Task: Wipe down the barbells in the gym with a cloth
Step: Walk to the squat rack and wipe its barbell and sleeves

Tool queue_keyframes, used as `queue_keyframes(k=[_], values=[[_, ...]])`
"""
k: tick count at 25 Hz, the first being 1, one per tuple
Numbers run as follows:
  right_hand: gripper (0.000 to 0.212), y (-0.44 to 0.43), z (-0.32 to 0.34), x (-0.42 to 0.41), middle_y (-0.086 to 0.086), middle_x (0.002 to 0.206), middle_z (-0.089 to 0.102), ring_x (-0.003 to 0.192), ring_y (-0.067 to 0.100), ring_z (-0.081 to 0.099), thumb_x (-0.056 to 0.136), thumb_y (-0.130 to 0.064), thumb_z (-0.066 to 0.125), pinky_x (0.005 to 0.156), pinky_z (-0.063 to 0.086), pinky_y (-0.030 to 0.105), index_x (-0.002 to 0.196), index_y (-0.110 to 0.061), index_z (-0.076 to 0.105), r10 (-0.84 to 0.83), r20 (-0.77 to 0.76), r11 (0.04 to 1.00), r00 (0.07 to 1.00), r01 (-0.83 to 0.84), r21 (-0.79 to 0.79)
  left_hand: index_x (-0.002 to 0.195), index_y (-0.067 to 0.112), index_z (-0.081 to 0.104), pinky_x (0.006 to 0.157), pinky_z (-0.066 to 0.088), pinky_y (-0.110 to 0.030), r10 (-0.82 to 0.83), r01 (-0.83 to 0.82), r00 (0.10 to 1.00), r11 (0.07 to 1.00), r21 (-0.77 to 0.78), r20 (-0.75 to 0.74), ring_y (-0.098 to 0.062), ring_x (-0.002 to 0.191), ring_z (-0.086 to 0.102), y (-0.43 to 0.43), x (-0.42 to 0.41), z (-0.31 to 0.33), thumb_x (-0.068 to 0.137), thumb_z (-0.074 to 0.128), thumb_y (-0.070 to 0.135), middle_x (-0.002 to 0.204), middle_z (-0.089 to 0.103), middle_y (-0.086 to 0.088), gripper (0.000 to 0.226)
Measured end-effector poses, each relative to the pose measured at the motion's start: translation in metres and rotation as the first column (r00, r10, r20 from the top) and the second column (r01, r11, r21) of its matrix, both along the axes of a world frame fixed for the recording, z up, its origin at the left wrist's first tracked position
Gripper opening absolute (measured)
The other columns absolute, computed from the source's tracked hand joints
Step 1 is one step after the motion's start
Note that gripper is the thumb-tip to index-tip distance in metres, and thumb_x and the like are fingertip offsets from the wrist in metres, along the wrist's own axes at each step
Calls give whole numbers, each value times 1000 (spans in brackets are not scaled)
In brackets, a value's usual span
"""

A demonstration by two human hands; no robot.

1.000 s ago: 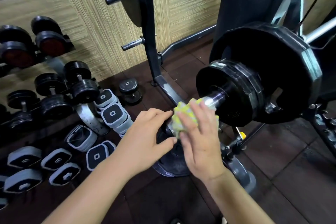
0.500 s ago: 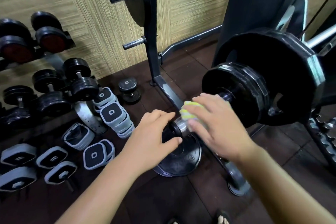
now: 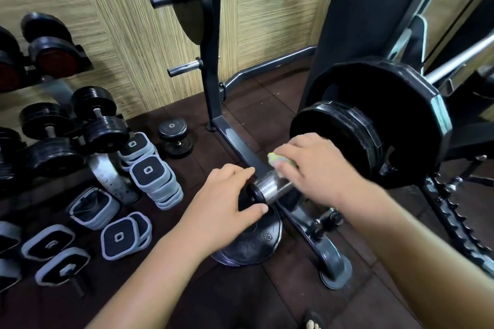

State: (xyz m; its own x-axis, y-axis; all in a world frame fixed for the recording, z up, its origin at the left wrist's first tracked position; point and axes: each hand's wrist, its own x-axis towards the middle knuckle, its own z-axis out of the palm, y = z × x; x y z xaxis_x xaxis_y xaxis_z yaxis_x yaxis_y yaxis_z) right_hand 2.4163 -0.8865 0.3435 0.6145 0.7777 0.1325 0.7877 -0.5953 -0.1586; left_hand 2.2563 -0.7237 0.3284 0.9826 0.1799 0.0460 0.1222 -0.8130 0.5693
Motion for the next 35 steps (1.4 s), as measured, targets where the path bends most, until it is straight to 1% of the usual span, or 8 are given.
queue_keyframes(k=[4, 8, 12, 16, 21, 27, 30, 35], values=[[44, -18, -35, -48, 5, 142, 60, 140, 27, 47, 101, -45, 52, 119, 33, 46, 139, -25, 62, 196, 41, 944, 980, -199, 264, 141, 39, 41, 96, 41, -29, -22, 22, 1000, 1000, 8, -2, -7, 117, 39, 2, 0, 0, 79, 60, 60, 124, 42, 21, 68], [47, -30, -48, -34, 12, 152, 51, 148, 34, 38, 100, -36, 55, 117, 32, 58, 142, -16, 60, -80, -4, 881, 997, 72, 468, 149, 33, 33, 98, 36, -24, -16, 16, 1000, 1000, 20, -13, -2, 120, 33, 1, -4, -6, 83, 65, 58, 132, 38, 24, 78], [44, -28, -68, -54, 12, 157, 47, 151, 34, 34, 103, -33, 53, 124, 24, 55, 145, -18, 58, 188, 110, 892, 976, -217, 396, 146, 36, 37, 101, 39, -28, -38, 37, 999, 999, 22, 10, -4, 115, 36, -2, -1, -5, 82, 66, 56, 127, 41, 23, 74], [39, -34, -52, -24, 12, 141, 61, 136, 36, 52, 100, -25, 56, 108, 41, 58, 135, -14, 66, 6, 116, 890, 993, -58, 453, 150, 34, 34, 103, 38, -29, -10, 10, 1000, 1000, 23, -11, -2, 120, 34, -6, -1, -4, 81, 65, 59, 131, 38, 25, 79], [34, -2, -25, -52, -1, 122, 69, 114, 25, 62, 98, -34, 59, 96, 47, 45, 128, -20, 69, 321, 136, 866, 937, -349, 358, 130, 47, 43, 96, 45, -35, 62, -62, 998, 998, 2, 20, -8, 113, 43, -6, -12, 5, 77, 62, 58, 117, 45, 22, 58], [37, 26, -2, -54, -5, 102, 74, 90, 24, 62, 101, -44, 48, 77, 54, 40, 121, -23, 71, 476, 62, 811, 877, -466, 353, 136, 42, 41, 100, 40, -31, 249, -249, 968, 967, 46, 4, -7, 116, 38, 4, -52, 4, 79, 64, 57, 119, 44, 19, 63], [39, 45, 10, -66, -8, 96, 75, 87, 22, 64, 99, -48, 44, 69, 55, 34, 116, -26, 72, 520, 76, 796, 851, -515, 318, 142, 39, 40, 98, 36, -26, 357, -356, 934, 932, 71, 7, -8, 118, 37, 4, -78, 9, 82, 66, 54, 122, 46, 16, 67], [45, 94, 18, -101, -11, 95, 72, 87, 19, 57, 97, -55, 32, 65, 47, 33, 108, -29, 67, 613, 21, 760, 790, -596, 260, 145, 30, 41, 104, 38, -33, 515, -513, 857, 853, 95, 4, -11, 123, 39, 11, -130, 11, 83, 65, 56, 127, 47, 12, 72]])
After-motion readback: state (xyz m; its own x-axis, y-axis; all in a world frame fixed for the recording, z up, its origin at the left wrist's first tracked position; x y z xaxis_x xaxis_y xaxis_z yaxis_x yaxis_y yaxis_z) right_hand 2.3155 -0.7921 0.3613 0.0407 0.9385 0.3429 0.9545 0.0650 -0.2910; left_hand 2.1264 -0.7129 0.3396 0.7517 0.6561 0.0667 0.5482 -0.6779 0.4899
